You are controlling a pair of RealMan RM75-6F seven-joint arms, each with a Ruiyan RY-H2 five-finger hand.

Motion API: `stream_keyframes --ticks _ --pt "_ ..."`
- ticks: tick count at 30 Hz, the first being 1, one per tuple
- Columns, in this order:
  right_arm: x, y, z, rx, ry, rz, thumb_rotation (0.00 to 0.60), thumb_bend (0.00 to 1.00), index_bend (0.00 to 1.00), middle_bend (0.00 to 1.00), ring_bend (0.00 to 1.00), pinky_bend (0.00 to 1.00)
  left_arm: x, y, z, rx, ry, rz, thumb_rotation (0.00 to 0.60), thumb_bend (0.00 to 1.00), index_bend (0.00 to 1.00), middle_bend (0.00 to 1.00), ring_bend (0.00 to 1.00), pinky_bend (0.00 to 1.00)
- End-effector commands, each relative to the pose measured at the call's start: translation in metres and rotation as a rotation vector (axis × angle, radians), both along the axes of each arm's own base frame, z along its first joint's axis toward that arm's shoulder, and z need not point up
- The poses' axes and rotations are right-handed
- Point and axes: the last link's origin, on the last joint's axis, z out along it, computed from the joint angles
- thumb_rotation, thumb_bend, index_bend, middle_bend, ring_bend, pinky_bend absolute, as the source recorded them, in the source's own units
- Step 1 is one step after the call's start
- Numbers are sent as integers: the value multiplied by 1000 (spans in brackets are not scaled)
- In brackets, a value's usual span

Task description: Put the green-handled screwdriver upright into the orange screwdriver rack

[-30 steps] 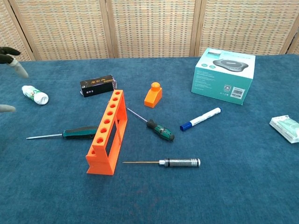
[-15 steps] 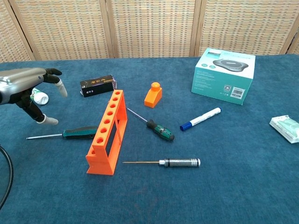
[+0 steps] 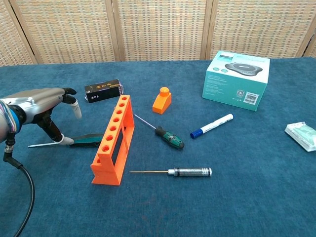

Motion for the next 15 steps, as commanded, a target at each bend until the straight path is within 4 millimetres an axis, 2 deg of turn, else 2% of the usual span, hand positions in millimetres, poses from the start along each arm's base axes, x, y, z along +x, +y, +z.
stream_keyframes --ticks 1,8,15 --pt "0 0 0 2 0 1 600 257 0 0 0 0 1 1 -9 -11 9 8 600 209 370 0 0 0" --pt "-2 0 2 -2 -14 -4 600 258 0 0 0 0 8 4 -25 -14 10 12 600 209 389 0 0 0" --pt "-2 0 2 2 -18 1 600 258 0 0 0 0 12 7 -32 -15 16 10 600 209 410 0 0 0"
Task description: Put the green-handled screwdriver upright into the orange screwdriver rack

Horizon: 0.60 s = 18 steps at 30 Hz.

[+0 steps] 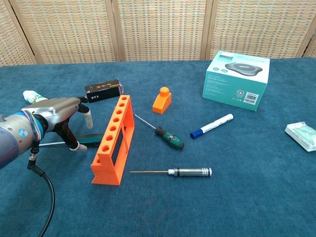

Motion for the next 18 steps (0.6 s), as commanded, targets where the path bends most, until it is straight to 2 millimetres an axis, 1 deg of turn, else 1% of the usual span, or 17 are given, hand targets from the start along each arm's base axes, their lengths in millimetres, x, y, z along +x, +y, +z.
stream_keyframes --ticks 1,10,18 --pt "0 0 -1 4 0 1 600 258 0 0 0 0 1 2 -3 0 4 2 600 210 416 0 0 0" --pt "0 0 0 3 -5 0 600 258 0 0 0 0 2 9 -7 10 19 6 600 218 429 0 0 0" --pt "0 0 0 3 -6 3 600 258 0 0 0 0 6 11 -14 2 23 -2 600 257 447 0 0 0"
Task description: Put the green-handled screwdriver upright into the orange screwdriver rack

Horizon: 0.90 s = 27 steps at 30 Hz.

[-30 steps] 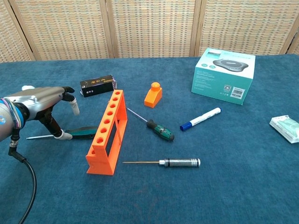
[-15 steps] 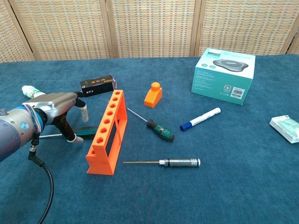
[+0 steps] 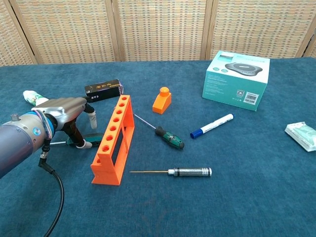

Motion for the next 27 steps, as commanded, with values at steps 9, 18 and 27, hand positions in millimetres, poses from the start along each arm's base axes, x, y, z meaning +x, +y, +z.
stream_keyframes --ticks 9,18,27 --pt "0 0 1 -4 -4 1 600 258 0 0 0 0 0 -1 -8 -14 17 -1 600 308 482 0 0 0" --pt "0 1 1 -3 -1 5 600 258 0 0 0 0 2 -2 -1 11 -22 -6 600 363 543 0 0 0" --pt "1 1 -1 1 5 7 600 258 0 0 0 0 6 -7 48 133 -194 -28 600 364 544 0 0 0"
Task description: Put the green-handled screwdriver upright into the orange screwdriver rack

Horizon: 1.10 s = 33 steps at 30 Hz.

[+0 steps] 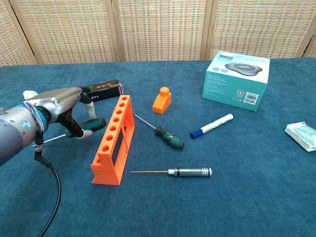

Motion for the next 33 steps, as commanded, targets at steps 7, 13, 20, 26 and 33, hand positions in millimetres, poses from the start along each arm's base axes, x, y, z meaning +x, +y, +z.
stream_keyframes --ticks 7,13,20,26,33 --pt "1 0 -3 7 9 2 600 258 0 0 0 0 3 -9 58 129 -174 -29 600 364 549 0 0 0" --pt "2 0 -4 7 17 0 600 258 0 0 0 0 16 -21 96 160 -412 -26 600 365 556 0 0 0" --pt "2 0 -6 13 21 -3 600 258 0 0 0 0 41 -37 131 165 -652 -83 600 365 560 11 0 0" --pt "2 0 -5 11 20 -4 600 258 0 0 0 0 54 -43 141 152 -676 -117 600 364 564 13 0 0" --pt "1 -1 -6 16 17 -8 600 258 0 0 0 0 63 -44 136 102 -729 -88 600 365 569 13 0 0"
